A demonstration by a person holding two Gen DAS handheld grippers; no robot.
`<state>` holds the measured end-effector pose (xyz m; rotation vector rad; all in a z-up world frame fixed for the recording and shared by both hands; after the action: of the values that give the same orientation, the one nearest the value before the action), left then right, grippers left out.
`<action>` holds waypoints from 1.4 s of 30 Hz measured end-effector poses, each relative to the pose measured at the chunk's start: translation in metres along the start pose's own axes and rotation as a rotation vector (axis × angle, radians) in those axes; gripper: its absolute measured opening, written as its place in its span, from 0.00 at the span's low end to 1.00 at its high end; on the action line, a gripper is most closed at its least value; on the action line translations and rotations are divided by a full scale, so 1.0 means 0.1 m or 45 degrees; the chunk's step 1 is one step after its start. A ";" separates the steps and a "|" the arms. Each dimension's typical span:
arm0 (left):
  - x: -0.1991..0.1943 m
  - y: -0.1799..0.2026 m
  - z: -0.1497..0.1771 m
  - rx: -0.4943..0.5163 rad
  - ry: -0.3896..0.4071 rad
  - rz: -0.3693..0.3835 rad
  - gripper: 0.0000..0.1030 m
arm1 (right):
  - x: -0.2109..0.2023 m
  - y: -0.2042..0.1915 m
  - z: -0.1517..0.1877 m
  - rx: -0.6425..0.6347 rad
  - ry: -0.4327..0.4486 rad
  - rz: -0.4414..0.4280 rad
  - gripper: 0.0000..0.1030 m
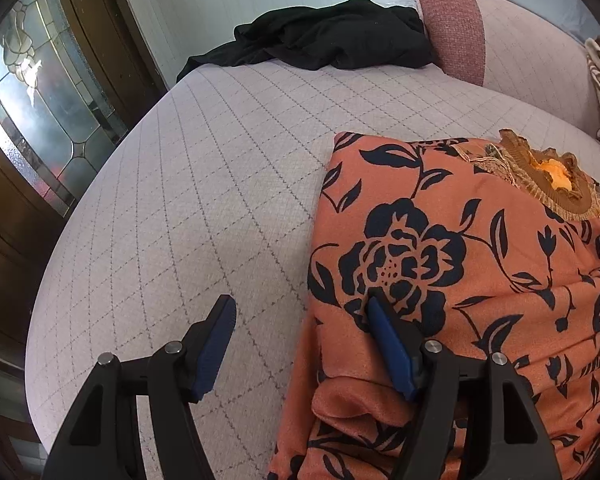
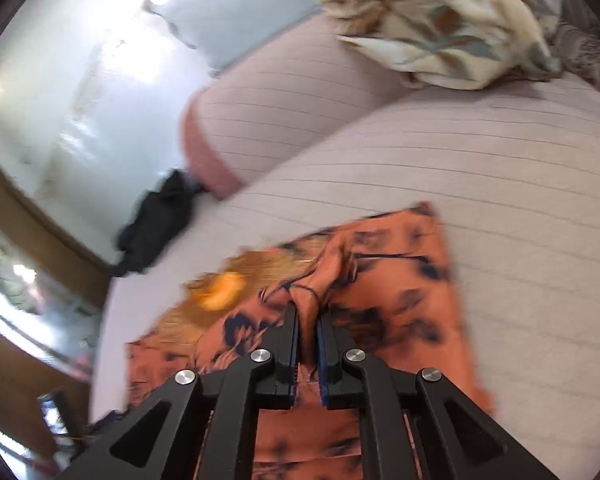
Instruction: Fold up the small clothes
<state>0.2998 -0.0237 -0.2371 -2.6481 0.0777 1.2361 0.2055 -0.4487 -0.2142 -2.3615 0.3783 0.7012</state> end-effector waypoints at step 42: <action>-0.57 -0.01 0.10 -0.100 0.136 0.309 0.48 | 0.21 -1.20 0.28 -0.217 -0.313 -0.416 0.89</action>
<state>0.2554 -0.0229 -0.1992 -2.8392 0.3854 1.1866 0.2632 -0.3418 -0.1856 -2.3775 -0.1766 0.8779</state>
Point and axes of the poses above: each gripper's, at about its wrist camera, not at the fingertips, and x roughly the way its jaws point, y to its right, z to its underside, the point moved 2 cm from there along x, roughly the way its jaws point, and after that the axes turned 7 degrees about y, right-handed, at the moved point
